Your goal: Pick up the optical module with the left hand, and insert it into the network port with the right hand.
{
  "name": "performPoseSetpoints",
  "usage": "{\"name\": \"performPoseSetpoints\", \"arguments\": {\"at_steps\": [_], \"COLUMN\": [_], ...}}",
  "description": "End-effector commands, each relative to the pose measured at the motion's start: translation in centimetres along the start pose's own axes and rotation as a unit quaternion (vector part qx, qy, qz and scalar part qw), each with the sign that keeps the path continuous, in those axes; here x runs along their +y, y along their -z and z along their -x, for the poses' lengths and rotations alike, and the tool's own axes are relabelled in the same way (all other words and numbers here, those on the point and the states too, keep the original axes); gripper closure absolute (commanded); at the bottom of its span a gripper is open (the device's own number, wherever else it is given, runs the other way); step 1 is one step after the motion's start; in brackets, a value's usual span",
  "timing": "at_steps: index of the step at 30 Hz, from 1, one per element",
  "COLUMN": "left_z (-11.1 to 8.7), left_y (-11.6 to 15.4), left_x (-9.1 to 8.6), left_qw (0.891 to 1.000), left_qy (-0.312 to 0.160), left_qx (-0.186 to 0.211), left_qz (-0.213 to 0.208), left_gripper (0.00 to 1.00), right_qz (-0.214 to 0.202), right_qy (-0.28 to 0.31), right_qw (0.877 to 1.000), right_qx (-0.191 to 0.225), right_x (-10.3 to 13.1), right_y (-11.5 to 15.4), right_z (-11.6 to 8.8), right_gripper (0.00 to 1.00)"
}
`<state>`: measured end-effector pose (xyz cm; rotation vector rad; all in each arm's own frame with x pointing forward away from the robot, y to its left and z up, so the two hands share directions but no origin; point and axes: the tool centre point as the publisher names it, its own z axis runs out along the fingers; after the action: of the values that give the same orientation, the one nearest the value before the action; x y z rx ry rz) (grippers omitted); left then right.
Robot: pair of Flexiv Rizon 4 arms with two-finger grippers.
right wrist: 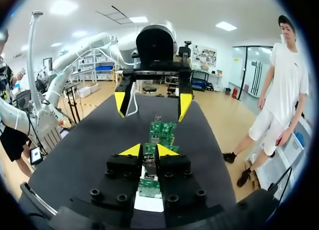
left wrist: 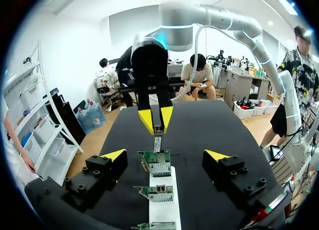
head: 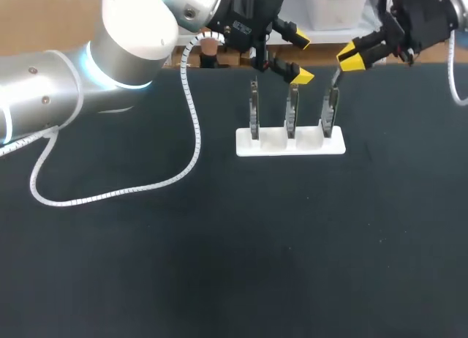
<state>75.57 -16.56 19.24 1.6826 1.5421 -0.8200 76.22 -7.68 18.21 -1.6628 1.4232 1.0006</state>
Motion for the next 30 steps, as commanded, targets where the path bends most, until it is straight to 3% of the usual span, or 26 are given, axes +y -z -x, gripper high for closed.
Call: {"name": "performPoseSetpoints", "arguments": {"at_steps": [1, 15, 30], "left_z": [0.12, 0.12, 0.12], "left_y": [-0.07, -0.07, -0.07], "left_x": [0.27, 0.27, 0.27], "left_qw": [1.000, 1.000, 1.000], "left_qy": [0.001, 0.001, 0.001], "left_qx": [0.004, 0.004, 0.004], "left_qz": [-0.003, -0.003, -0.003], "left_gripper": [0.00, 0.00, 0.00], "right_qz": [-0.004, 0.006, -0.006], "right_qy": [0.000, -0.005, -0.019], "right_qw": [1.000, 0.999, 0.999], "right_qx": [0.019, 0.045, 0.041], "right_x": [0.33, 0.00, 0.24], "right_y": [0.11, 0.02, -0.41], "right_z": [1.14, 1.31, 0.58], "right_gripper": [1.00, 1.00, 1.00]}}
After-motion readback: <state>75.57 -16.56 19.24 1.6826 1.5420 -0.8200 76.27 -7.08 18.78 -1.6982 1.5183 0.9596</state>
